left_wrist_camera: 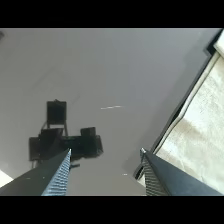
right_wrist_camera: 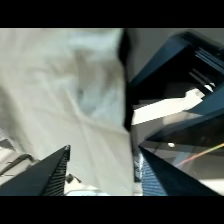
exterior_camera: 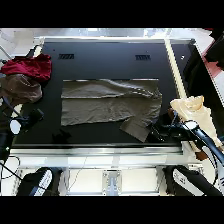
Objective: Fold the shirts.
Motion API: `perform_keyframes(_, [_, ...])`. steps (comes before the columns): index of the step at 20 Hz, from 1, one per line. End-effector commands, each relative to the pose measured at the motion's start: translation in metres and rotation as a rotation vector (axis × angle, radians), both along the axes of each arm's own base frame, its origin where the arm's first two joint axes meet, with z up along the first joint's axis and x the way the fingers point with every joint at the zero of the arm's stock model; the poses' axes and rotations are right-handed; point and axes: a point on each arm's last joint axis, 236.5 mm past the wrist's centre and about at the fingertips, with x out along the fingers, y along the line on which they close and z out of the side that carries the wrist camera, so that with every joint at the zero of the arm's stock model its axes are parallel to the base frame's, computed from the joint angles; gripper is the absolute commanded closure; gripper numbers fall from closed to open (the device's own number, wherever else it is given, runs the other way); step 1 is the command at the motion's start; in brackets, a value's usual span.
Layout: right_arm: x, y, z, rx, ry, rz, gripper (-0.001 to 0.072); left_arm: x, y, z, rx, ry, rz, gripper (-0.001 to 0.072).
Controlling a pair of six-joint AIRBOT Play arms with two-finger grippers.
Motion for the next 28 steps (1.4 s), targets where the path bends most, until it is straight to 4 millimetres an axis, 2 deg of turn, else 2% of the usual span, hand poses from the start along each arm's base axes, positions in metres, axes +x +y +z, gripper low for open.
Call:
perform_keyframes(1, [0.011, 0.000, -0.009, 0.012, -0.020, -0.020, 0.0297, 0.001, 0.001, 0.000, -0.036, -0.026, 0.063, 0.0211])
perform_keyframes(3, [0.014, 0.001, -0.009, 0.021, -0.029, -0.029, 0.0432, 0.001, 0.001, -0.001, -0.036, -0.027, 0.062, 0.0211])
perform_keyframes(5, [0.019, 0.001, -0.008, 0.023, -0.044, -0.043, 0.0643, 0.001, 0.000, -0.003, -0.047, -0.024, 0.072, 0.0211])
perform_keyframes(6, [0.021, 0.002, -0.005, 0.031, -0.057, -0.035, 0.0698, -0.001, -0.001, -0.007, -0.069, -0.019, 0.099, 0.0211])
perform_keyframes(8, [0.024, 0.009, 0.005, 0.054, -0.091, 0.007, 0.0698, -0.012, -0.008, -0.028, -0.178, 0.001, 0.231, 0.0212])
perform_keyframes(10, [0.026, 0.012, 0.012, 0.061, -0.109, 0.028, 0.0698, -0.021, -0.028, -0.053, -0.355, 0.007, 0.390, 0.0213])
perform_keyframes(12, [0.028, 0.013, 0.016, 0.064, -0.122, 0.043, 0.0698, -0.017, -0.053, -0.068, -0.524, -0.037, 0.466, 0.0221])
perform_keyframes(14, [0.027, 0.014, 0.016, 0.067, -0.119, 0.048, 0.0698, -0.010, -0.068, -0.075, -0.655, -0.082, 0.527, 0.0229])
perform_keyframes(17, [0.026, 0.015, 0.016, 0.070, -0.117, 0.051, 0.0698, -0.005, -0.082, -0.078, -0.675, -0.080, 0.437, 0.0229])
perform_keyframes(22, [0.025, 0.016, 0.016, 0.074, -0.115, 0.054, 0.0698, -0.006, -0.087, -0.096, -0.667, -0.024, 0.398, 0.0230])
perform_keyframes(25, [0.025, 0.016, 0.017, 0.075, -0.114, 0.054, 0.0698, 0.005, -0.095, -0.096, -0.695, -0.047, 0.351, 0.0236])
perform_keyframes(28, [0.025, 0.016, 0.017, 0.078, -0.115, 0.052, 0.0698, 0.009, -0.097, -0.104, -0.704, -0.042, 0.337, 0.0360])
